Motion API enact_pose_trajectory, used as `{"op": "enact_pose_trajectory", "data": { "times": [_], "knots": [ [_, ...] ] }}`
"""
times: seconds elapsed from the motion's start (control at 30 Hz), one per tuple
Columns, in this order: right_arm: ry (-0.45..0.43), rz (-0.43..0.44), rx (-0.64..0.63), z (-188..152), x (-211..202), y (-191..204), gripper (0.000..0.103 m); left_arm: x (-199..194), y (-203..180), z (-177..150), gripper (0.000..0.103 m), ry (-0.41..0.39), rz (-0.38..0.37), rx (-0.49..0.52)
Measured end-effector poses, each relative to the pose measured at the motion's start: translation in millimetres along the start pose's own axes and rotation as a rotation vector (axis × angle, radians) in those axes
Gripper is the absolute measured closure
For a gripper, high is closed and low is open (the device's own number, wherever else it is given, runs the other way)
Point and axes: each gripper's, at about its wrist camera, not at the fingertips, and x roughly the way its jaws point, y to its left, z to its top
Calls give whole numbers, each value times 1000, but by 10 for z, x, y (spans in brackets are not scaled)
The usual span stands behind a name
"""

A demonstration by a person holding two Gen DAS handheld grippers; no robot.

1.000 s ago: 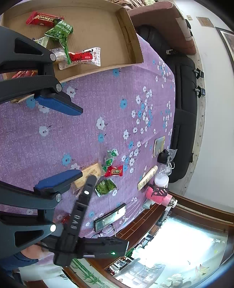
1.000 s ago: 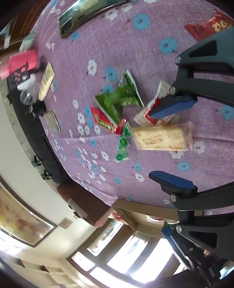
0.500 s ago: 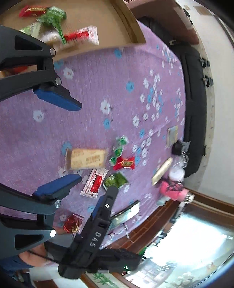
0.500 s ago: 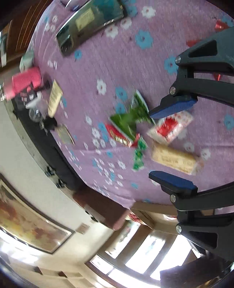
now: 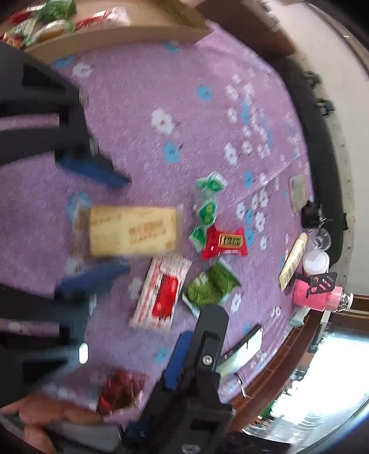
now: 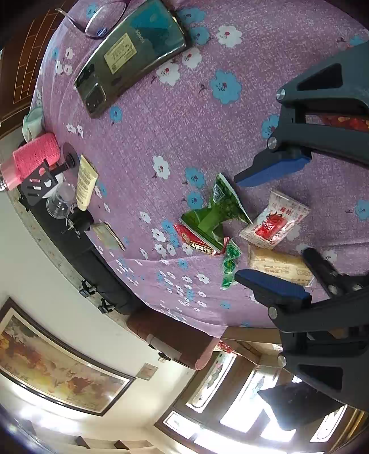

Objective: Organize snacks
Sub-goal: 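Close the left gripper on the tan biscuit bar while the right gripper approaches the red-white packet, then close the right gripper on the red-white packet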

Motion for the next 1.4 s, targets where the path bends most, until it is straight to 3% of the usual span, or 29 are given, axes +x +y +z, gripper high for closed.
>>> {"op": "enact_pose_trajectory", "data": {
  "times": [0.4, 0.53, 0.7, 0.8, 0.87, 0.97, 1.07, 1.13, 1.17, 1.2, 1.3, 1.4],
  "knots": [
    [60, -65, -89, -46, 185, 85, 43, -137, 498, -30, 68, -88, -83, -164],
    [96, -70, -177, -127, 244, 234, 43, -177, 611, -19, 68, -118, -87, -214],
    [126, -143, -336, -276, 306, 468, 43, -230, 762, -11, 68, -155, -65, -267],
    [113, -247, -440, -376, 347, 577, 55, -230, 756, -16, 68, -156, -68, -264],
    [103, -299, -483, -410, 361, 598, 71, -226, 722, -17, 68, -154, -66, -249],
    [105, -287, -490, -412, 349, 588, 80, -186, 690, -19, 68, -135, -48, -231],
    [105, -281, -499, -433, 342, 599, 81, -144, 658, -23, 66, -108, -47, -218],
    [106, -277, -494, -433, 340, 600, 82, -141, 626, -27, 48, -106, -28, -200],
    [106, -274, -491, -438, 337, 598, 82, -137, 607, -26, 30, -104, -17, -189],
    [106, -274, -491, -432, 343, 608, 82, -132, 591, -31, 27, -103, 2, -180],
    [108, -268, -489, -433, 344, 611, 82, -79, 533, -31, 28, -85, 17, -145],
    [108, -262, -479, -425, 340, 599, 82, 17, 500, -35, 41, -52, 49, -120]
  ]
}}
